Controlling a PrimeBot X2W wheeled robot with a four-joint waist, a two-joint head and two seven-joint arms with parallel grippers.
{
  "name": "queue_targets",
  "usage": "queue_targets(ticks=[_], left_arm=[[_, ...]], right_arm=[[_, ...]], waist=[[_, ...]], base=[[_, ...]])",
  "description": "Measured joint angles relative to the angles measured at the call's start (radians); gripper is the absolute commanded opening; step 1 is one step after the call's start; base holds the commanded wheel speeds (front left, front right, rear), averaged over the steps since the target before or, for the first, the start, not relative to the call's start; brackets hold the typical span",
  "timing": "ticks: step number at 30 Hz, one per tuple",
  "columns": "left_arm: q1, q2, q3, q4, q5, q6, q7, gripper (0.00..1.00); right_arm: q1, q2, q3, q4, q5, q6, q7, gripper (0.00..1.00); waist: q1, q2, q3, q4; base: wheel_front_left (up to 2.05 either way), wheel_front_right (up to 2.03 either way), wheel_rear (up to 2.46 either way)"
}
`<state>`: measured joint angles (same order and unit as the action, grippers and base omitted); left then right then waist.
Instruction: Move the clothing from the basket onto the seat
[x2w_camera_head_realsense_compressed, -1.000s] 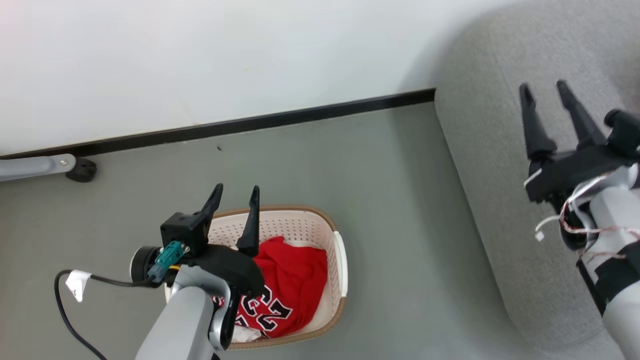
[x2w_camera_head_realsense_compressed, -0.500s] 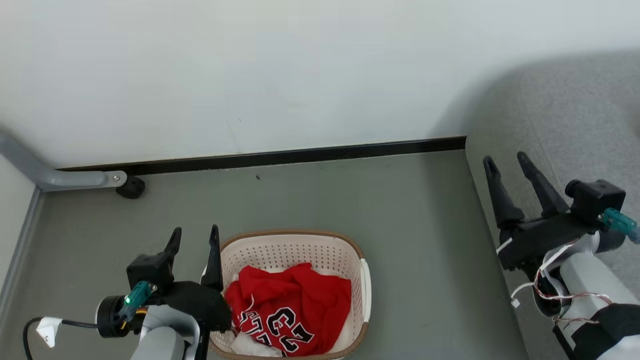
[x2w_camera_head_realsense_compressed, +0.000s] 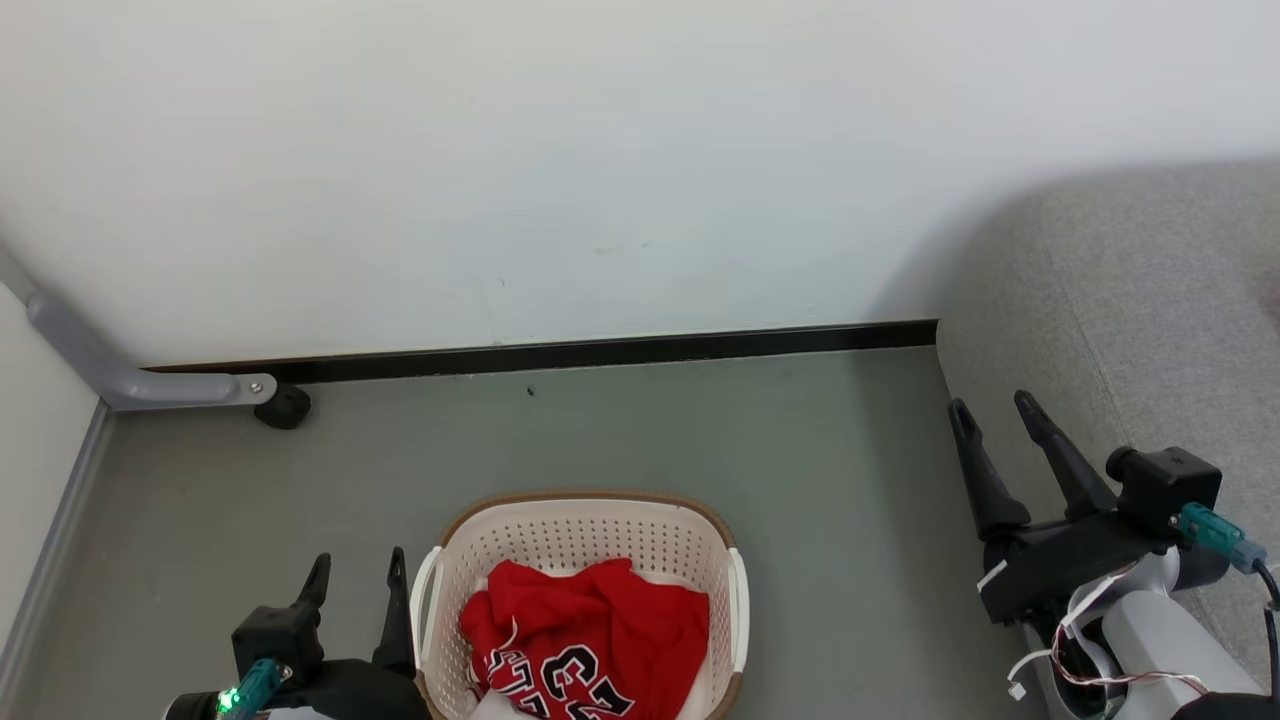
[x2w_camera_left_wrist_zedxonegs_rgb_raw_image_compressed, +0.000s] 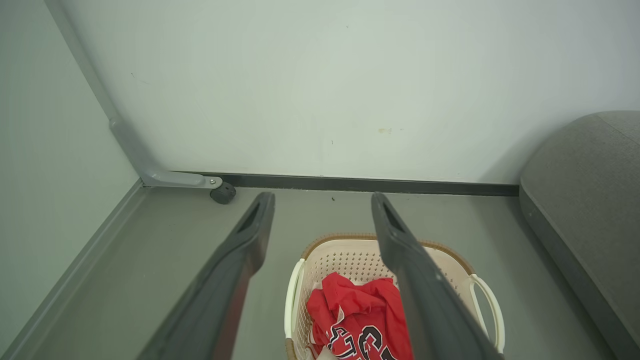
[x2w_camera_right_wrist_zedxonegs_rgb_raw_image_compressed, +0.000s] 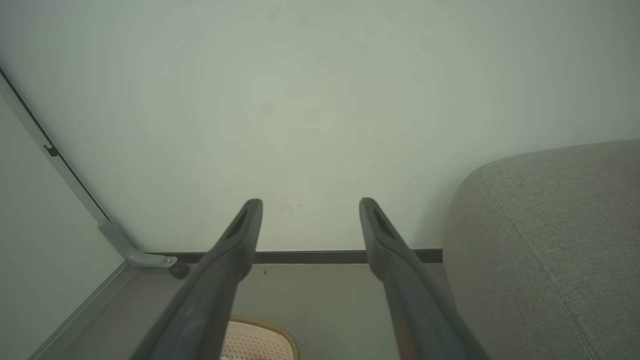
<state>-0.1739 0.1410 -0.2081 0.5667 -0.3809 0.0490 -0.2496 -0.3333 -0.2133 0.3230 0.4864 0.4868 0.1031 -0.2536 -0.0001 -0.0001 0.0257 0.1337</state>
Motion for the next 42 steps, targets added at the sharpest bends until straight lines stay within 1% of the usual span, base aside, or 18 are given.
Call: queue_targets(ticks=[7, 10, 16, 25, 28, 30, 34, 36, 42], left_arm=[[0.035, -0.016, 0.010, -0.040, 0.013, 0.011, 0.000, 1.00], [0.049, -0.020, 0.011, -0.047, 0.014, 0.014, 0.000, 1.00], [0.066, -0.021, 0.020, -0.078, 0.025, 0.014, 0.000, 1.00], [0.068, -0.022, 0.044, -0.117, 0.037, 0.021, 0.000, 1.00], [0.079, -0.026, 0.047, -0.125, 0.040, 0.021, 0.000, 1.00], [0.081, -0.030, 0.048, -0.129, 0.041, 0.021, 0.000, 1.00], [0.081, -0.036, 0.054, -0.140, 0.052, 0.021, 0.000, 1.00], [0.081, -0.036, 0.058, -0.146, 0.062, 0.021, 0.000, 1.00], [0.081, -0.041, 0.064, -0.151, 0.067, 0.021, 0.000, 1.00]], right_arm=[[0.060, 0.005, -0.002, -0.023, -0.030, -0.024, 0.000, 1.00], [0.077, 0.006, 0.000, -0.025, -0.040, -0.026, 0.000, 1.00], [0.118, 0.007, 0.016, -0.023, -0.066, -0.052, 0.000, 1.00], [0.121, 0.007, 0.025, -0.023, -0.108, -0.086, 0.000, 1.00], [0.121, 0.007, 0.025, -0.023, -0.111, -0.087, 0.000, 1.00], [0.121, 0.007, 0.025, -0.024, -0.114, -0.095, 0.000, 1.00], [0.121, 0.006, 0.023, -0.028, -0.118, -0.096, 0.000, 1.00], [0.121, 0.007, 0.022, -0.034, -0.118, -0.103, 0.000, 1.00], [0.121, 0.007, 0.013, -0.047, -0.118, -0.103, 0.000, 1.00]], waist=[[0.0000, 0.0001, -0.016, -0.012], [0.0000, 0.0000, -0.022, -0.014], [0.0000, 0.0001, -0.031, -0.017], [0.0002, 0.0001, -0.033, -0.022], [0.0001, 0.0002, -0.033, -0.025], [0.0001, 0.0001, -0.033, -0.027], [0.0001, 0.0002, -0.032, -0.030], [0.0002, 0.0001, -0.031, -0.031], [0.0001, 0.0001, -0.029, -0.033]], base=[[0.00, 0.00, 0.00], [0.00, 0.00, 0.00], [0.00, 0.00, 0.00], [0.00, 0.00, 0.00], [0.00, 0.00, 0.00], [0.00, 0.00, 0.00], [0.00, 0.00, 0.00], [0.00, 0.00, 0.00], [0.00, 0.00, 0.00]])
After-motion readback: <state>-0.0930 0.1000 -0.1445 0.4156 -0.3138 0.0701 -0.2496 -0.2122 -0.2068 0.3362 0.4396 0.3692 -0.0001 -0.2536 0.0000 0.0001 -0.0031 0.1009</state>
